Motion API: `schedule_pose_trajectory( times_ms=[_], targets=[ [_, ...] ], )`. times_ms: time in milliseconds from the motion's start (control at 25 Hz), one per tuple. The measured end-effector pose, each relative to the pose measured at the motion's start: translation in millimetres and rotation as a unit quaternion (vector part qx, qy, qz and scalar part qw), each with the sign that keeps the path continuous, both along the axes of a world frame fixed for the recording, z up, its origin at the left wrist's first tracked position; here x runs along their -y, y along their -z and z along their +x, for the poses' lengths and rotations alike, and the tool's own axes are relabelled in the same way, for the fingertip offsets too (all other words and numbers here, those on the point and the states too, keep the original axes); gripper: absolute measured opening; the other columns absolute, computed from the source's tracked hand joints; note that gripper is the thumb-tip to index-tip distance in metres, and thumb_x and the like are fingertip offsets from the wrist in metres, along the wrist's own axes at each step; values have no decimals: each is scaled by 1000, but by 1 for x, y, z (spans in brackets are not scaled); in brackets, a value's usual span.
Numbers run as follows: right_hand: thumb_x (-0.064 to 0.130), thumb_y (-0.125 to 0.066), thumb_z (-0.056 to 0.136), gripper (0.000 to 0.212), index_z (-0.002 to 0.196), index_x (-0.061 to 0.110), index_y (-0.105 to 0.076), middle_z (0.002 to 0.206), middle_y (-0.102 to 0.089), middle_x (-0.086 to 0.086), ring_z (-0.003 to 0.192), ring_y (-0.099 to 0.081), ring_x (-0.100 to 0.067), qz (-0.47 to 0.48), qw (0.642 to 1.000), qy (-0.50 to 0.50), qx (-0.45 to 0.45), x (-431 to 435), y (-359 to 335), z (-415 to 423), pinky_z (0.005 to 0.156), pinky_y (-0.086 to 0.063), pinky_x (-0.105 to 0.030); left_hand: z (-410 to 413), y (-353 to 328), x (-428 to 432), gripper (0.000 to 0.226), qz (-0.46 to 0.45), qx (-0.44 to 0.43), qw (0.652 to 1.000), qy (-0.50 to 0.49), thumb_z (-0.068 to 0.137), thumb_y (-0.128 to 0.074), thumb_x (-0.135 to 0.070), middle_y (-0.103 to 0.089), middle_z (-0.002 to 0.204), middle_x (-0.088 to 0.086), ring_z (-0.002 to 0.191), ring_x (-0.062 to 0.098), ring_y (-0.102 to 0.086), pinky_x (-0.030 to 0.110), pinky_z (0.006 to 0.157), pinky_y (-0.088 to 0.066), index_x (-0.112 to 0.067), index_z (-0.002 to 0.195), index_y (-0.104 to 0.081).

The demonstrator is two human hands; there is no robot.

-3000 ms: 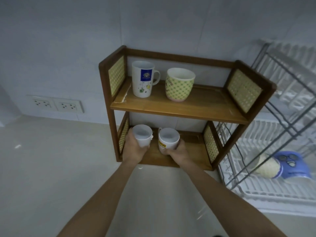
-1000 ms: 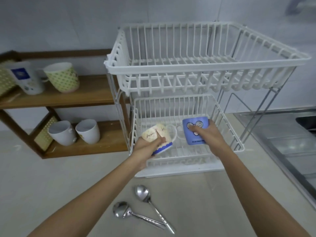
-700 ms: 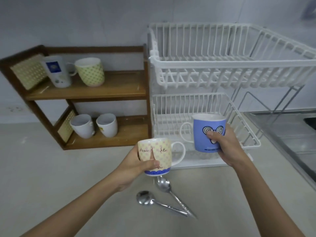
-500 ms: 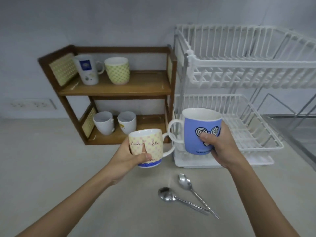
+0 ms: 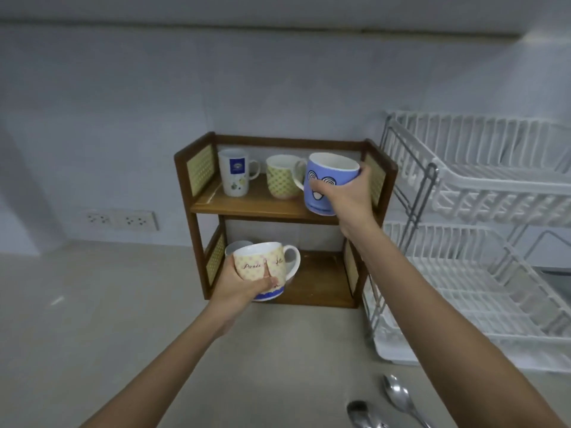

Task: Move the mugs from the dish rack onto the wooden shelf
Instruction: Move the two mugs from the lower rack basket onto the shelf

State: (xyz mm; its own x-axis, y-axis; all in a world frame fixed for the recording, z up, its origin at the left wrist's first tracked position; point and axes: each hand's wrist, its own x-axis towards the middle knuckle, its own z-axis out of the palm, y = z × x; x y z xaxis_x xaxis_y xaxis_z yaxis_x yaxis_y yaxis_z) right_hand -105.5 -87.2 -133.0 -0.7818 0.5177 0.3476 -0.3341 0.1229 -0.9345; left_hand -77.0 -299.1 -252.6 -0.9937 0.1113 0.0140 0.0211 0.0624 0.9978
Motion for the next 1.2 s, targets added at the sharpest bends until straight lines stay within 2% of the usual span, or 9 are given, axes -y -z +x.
schedule_pose_trajectory(
  times_ms=[200, 400, 560, 760, 800, 960, 1080, 1120, 1200],
  targets=[
    [20, -91, 56, 89, 126, 11, -38, 123, -56, -8, 112, -56, -23, 32, 993, 112, 24, -20, -2, -57, 93, -53, -41, -20, 4, 3, 79, -7, 9, 1000, 18, 53, -90, -21, -63, 107, -9, 96, 8, -63, 18, 62, -54, -28, 118, -45],
    [24, -90, 58, 90, 127, 12, -34, 125, -54, -8, 115, -54, -25, 67, 986, 146, 53, -38, 5, -82, 92, -50, -35, -32, 13, -1, 87, -36, 9, 998, 41, 48, -90, -29, -61, 112, -4, 104, 16, -60, 31, 74, -60, -29, 121, -42],
    [34, -90, 58, 94, 131, 15, -34, 131, -52, -7, 118, -51, -24, 85, 982, 148, 82, -43, 16, -88, 88, -40, -26, -39, 18, -12, 91, -51, 3, 997, 57, 46, -90, -34, -59, 112, -7, 105, 14, -59, 30, 75, -59, -29, 122, -40],
    [21, -83, 71, 81, 136, 7, -36, 138, -50, -12, 127, -47, -25, 136, 980, 117, 82, -39, 20, -72, 106, -40, -34, -45, 26, -32, 87, -48, 12, 997, 60, 51, -89, -38, -57, 110, -12, 98, 8, -58, 16, 61, -54, -34, 121, -36],
    [17, -79, 75, 77, 137, 5, -35, 140, -49, -13, 128, -47, -25, 147, 979, 124, 66, -35, 23, -61, 107, -40, -32, -47, 29, -38, 85, -44, 14, 997, 60, 53, -88, -36, -58, 110, -11, 97, 7, -59, 17, 62, -54, -34, 121, -37],
    [16, -61, 84, 55, 135, 12, -40, 136, -48, -6, 124, -41, -8, 201, 958, 205, -25, -4, 89, 15, 102, -28, -3, -54, 37, -66, 88, -51, 17, 998, 32, 53, -88, -31, -56, 111, -7, 97, 5, -57, 19, 68, -50, -29, 123, -36],
    [10, -58, 85, 51, 133, 9, -43, 134, -48, -11, 126, -41, -18, 220, 947, 217, 87, 17, 179, 74, 108, -31, -22, -58, 43, -91, 92, -77, -12, 997, 25, 49, -89, -30, -53, 112, -6, 101, 10, -54, 17, 70, -48, -27, 124, -36],
    [11, -59, 86, 53, 136, 6, -41, 137, -46, -14, 129, -39, -23, 225, 938, 204, 167, 22, 205, 84, 109, -30, -29, -59, 45, -99, 92, -90, -21, 995, 24, 49, -89, -32, -53, 113, -7, 103, 11, -53, 20, 75, -50, -27, 124, -36],
    [24, -55, 91, 64, 144, 2, -28, 151, -32, -17, 141, -24, -28, 265, 887, 151, 345, 33, 247, 91, 115, -20, -36, -60, 52, -121, 96, -120, -32, 992, 19, 48, -89, -37, -53, 116, -6, 108, 13, -52, 30, 86, -53, -24, 127, -37]
  ],
)
